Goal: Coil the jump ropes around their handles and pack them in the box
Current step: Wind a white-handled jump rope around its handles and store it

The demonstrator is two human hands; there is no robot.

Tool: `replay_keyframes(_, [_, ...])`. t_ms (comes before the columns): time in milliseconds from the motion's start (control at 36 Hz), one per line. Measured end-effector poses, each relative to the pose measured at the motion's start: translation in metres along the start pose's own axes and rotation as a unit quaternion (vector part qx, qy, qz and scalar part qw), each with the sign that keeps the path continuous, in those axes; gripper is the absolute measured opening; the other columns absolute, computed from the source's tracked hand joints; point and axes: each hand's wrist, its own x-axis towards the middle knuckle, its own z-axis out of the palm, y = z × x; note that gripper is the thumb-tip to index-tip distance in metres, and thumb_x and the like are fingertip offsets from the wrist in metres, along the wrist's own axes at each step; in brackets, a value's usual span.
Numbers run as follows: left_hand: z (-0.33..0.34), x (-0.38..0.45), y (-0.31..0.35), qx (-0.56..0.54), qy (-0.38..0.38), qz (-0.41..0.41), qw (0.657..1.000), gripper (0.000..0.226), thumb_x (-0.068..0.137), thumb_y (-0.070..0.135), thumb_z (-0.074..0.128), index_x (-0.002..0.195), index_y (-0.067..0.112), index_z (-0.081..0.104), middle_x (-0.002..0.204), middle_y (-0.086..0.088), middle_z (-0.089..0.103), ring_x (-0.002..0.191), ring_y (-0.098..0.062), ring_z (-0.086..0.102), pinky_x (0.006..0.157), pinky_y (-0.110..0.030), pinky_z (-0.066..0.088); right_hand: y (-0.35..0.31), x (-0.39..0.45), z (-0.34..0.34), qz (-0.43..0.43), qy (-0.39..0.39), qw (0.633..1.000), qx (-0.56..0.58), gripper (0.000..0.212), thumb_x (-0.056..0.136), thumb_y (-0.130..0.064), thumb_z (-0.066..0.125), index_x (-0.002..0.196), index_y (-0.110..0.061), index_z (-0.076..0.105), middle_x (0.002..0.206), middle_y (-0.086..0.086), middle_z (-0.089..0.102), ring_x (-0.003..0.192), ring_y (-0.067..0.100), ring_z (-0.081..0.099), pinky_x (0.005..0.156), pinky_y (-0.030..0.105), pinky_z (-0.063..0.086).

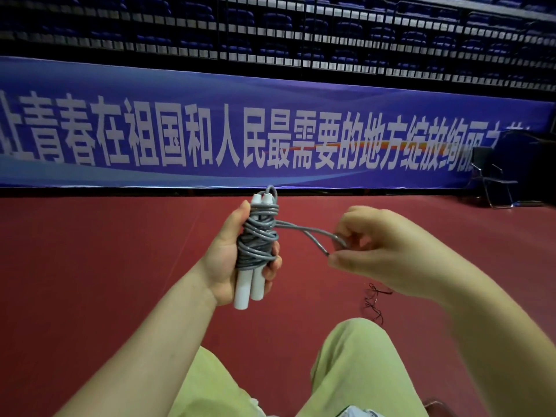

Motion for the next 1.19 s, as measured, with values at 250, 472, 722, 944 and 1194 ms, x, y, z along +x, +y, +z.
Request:
replay_keyframes(250, [0.02, 0.011, -0.017, 0.054, 0.023, -0.004, 0.998, 0.072, 0.057, 0.083, 0.057, 0.073, 0.013, 0.063, 0.062, -0.01, 0.058, 0.052, -0.02, 0.051, 0.056, -0.03, 0.037, 0.0, 0.008, 0.026, -0.189, 0.013, 0.96, 0.207, 0.02, 0.086, -0.038, 0.064, 0.08, -0.023, 0.052, 0.125, -0.004, 0.058, 0.12, 0.017, 0.055, 0.097, 0.043, 0.046])
replay_keyframes(472, [0.043, 0.019, -0.02, 0.172, 0.089, 0.079, 0.978, 0.082, 0.067, 0.085, 0.041, 0.088, 0.009, 0.063, 0.067, -0.011, 0.058, 0.061, -0.024, 0.054, 0.059, -0.03, 0.044, 0.001, 0.017, 0.058, -0.13, 0.092, 0.765, 0.625, 0.02, 0.083, -0.045, 0.067, 0.084, -0.025, 0.071, 0.085, -0.004, 0.065, 0.073, 0.011, 0.056, 0.07, 0.025, 0.045])
replay_keyframes(722, [0.051, 0.016, -0.021, 0.205, 0.051, 0.076, 0.974, 0.057, 0.08, 0.063, 0.035, 0.128, 0.037, 0.054, 0.084, 0.011, 0.06, 0.075, -0.004, 0.055, 0.081, -0.026, 0.043, 0.01, 0.015, 0.05, -0.065, 0.12, 0.599, 0.789, 0.017, 0.08, -0.03, 0.07, 0.073, -0.014, 0.065, 0.085, 0.001, 0.062, 0.073, 0.01, 0.058, 0.071, 0.022, 0.051])
replay_keyframes(944, [0.057, 0.006, -0.014, 0.134, 0.03, 0.103, 0.985, 0.061, 0.08, 0.047, 0.046, 0.119, 0.0, 0.052, 0.08, -0.008, 0.062, 0.055, -0.014, 0.055, 0.048, -0.021, 0.045, -0.004, 0.01, 0.049, -0.035, 0.12, 0.631, 0.766, 0.038, 0.089, -0.021, 0.037, 0.066, -0.016, 0.068, 0.075, 0.0, 0.06, 0.064, 0.01, 0.058, 0.062, 0.022, 0.052])
replay_keyframes(1194, [0.052, 0.001, -0.009, 0.142, -0.025, 0.088, 0.986, 0.06, 0.08, 0.037, 0.072, 0.121, -0.002, 0.052, 0.082, -0.001, 0.054, 0.07, -0.009, 0.054, 0.064, -0.018, 0.047, 0.001, 0.019, 0.057, -0.019, 0.147, 0.645, 0.75, 0.02, 0.087, -0.016, 0.054, 0.074, -0.015, 0.07, 0.082, 0.003, 0.064, 0.065, 0.011, 0.058, 0.063, 0.022, 0.052])
